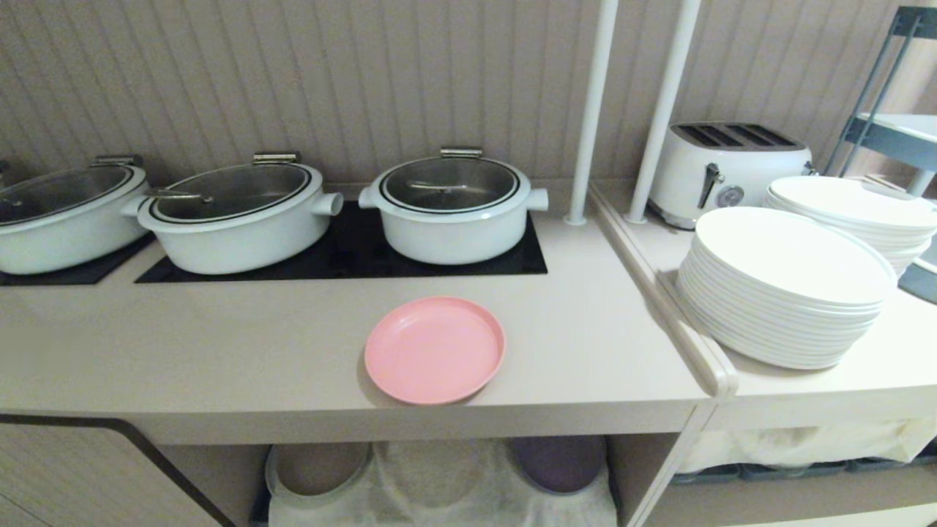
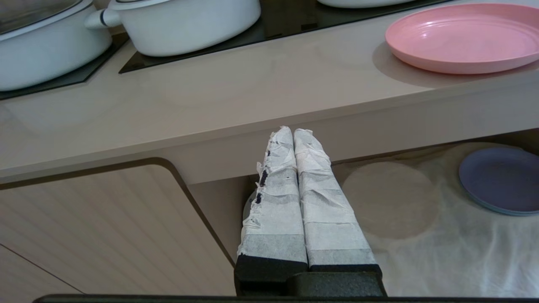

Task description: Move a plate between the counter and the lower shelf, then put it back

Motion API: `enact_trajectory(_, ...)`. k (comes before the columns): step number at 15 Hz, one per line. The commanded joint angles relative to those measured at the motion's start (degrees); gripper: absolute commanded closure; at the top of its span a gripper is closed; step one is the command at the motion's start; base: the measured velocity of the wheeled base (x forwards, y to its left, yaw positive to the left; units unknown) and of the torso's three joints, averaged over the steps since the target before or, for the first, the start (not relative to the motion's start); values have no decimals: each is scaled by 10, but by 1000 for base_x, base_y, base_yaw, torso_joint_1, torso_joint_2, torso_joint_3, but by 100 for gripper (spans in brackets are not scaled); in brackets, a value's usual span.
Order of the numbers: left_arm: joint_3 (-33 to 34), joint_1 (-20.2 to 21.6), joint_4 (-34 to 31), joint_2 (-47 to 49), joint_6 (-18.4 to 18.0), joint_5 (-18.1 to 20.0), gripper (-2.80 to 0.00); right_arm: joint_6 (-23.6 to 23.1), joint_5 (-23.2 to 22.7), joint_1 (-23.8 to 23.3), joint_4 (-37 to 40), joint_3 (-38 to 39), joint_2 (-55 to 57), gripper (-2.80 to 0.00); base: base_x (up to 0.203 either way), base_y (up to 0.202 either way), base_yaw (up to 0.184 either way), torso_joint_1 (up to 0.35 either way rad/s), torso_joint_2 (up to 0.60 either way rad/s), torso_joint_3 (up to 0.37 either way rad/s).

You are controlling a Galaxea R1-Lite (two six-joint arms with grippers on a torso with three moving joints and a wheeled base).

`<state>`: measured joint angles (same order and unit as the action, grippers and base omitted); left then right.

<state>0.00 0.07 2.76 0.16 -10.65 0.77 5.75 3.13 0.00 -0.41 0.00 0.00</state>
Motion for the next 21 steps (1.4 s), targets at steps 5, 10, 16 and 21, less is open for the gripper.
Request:
enact_trajectory(5, 0, 0, 1, -1, 0, 0, 0, 0, 0, 0, 0, 0, 0, 0, 0, 0, 0, 0, 0, 0)
enact_trajectory(10, 0, 0, 1, -1, -1, 0, 0, 0, 0, 0, 0, 0, 0, 0, 0, 0, 0, 0, 0, 0)
enact_trajectory(16, 0, 0, 1, -2, 0, 0, 0, 0, 0, 0, 1, 0, 0, 0, 0, 0, 0, 0, 0, 0)
enact_trajectory(21, 0, 0, 1, -1, 0, 0, 0, 0, 0, 0, 1, 0, 0, 0, 0, 0, 0, 0, 0, 0)
